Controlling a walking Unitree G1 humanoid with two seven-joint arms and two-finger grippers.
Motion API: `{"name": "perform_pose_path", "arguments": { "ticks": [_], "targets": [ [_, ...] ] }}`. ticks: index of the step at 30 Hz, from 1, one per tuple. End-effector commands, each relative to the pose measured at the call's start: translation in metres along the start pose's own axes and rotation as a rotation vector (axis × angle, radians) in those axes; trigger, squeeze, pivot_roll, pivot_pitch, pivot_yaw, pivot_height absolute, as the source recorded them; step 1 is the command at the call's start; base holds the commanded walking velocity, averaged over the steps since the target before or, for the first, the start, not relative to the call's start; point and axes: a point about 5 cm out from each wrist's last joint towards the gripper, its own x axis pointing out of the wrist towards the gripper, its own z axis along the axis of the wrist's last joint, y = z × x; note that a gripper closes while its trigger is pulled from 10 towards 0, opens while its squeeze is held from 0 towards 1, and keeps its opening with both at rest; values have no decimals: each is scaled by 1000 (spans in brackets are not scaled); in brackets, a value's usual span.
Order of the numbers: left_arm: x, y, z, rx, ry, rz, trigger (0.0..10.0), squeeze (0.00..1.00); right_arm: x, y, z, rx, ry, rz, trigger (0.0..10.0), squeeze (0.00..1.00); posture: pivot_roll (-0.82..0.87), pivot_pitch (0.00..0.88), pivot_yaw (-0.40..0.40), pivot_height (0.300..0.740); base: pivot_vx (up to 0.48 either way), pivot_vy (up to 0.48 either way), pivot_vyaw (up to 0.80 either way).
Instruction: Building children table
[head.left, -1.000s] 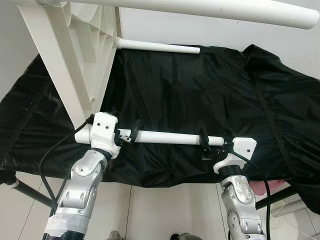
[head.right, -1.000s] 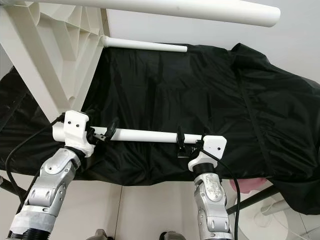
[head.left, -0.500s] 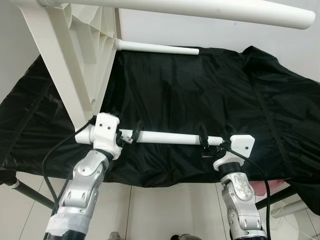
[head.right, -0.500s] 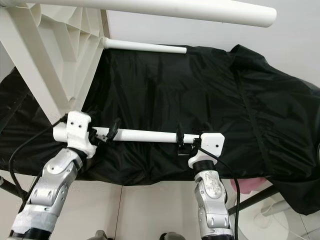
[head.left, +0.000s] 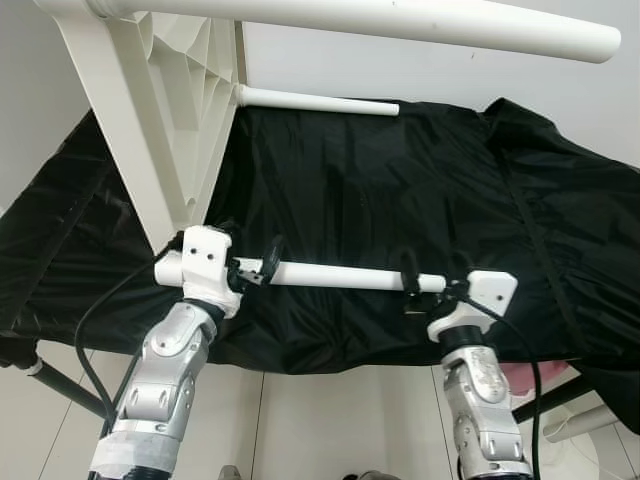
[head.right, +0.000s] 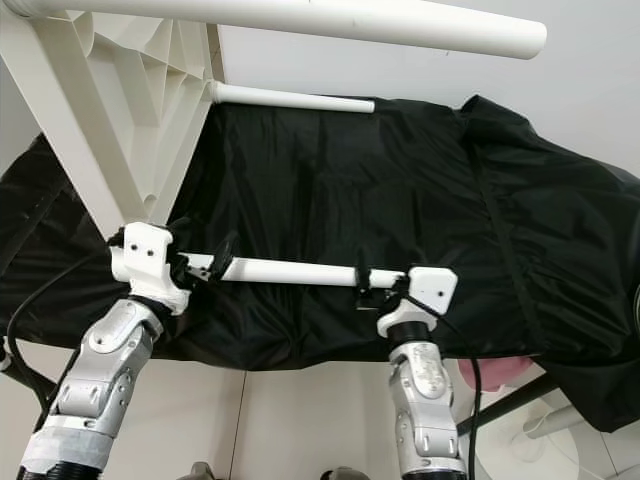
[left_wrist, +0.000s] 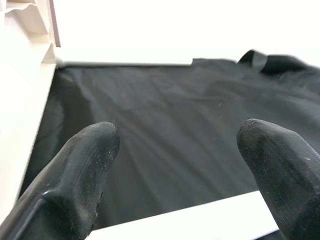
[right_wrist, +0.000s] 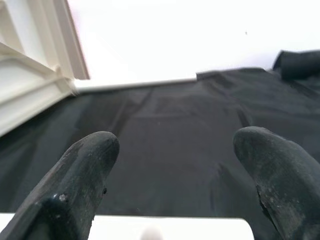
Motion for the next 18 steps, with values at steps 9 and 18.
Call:
{"name": "perform_pose_path", "arguments": {
  "ticks": [9, 18],
  "targets": [
    [-24, -15, -14, -268, 138, -124, 10000, 0, 0, -10, 0, -53, 20, -18, 10000, 0, 16, 26, -19, 740, 0, 0, 0],
    [-49, -35, -11, -612, 197, -213, 10000, 0, 2, -13, -1, -28, 26, -37, 10000, 0, 27, 33, -16, 740, 0, 0, 0]
  ]
}}
